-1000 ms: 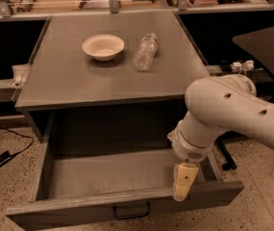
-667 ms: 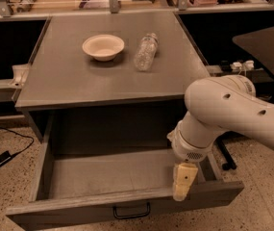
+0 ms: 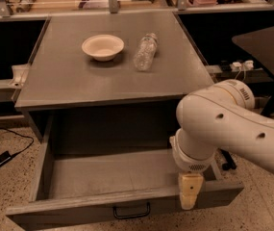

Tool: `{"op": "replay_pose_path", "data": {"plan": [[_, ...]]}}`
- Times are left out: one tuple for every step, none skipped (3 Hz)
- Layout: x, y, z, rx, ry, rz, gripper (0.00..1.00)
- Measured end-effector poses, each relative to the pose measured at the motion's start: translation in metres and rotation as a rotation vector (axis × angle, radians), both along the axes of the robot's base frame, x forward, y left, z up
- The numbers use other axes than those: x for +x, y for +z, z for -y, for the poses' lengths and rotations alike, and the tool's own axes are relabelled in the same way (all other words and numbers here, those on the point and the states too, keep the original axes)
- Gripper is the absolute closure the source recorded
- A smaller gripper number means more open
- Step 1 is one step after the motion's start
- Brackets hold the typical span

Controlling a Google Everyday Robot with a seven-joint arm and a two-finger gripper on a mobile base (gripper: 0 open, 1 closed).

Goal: Close top drawer

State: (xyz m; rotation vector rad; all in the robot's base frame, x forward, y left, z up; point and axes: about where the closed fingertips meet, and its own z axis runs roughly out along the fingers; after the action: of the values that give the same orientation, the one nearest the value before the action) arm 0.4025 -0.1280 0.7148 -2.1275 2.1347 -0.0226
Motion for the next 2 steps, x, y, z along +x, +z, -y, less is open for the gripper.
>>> {"op": "replay_pose_path", "data": {"plan": [[-0.011,-0.008,0.002,-0.031,0.038,0.011,0.0],[-0.029,-0.012,0.005,-0.042,0.068,0.017,0.0]]}}
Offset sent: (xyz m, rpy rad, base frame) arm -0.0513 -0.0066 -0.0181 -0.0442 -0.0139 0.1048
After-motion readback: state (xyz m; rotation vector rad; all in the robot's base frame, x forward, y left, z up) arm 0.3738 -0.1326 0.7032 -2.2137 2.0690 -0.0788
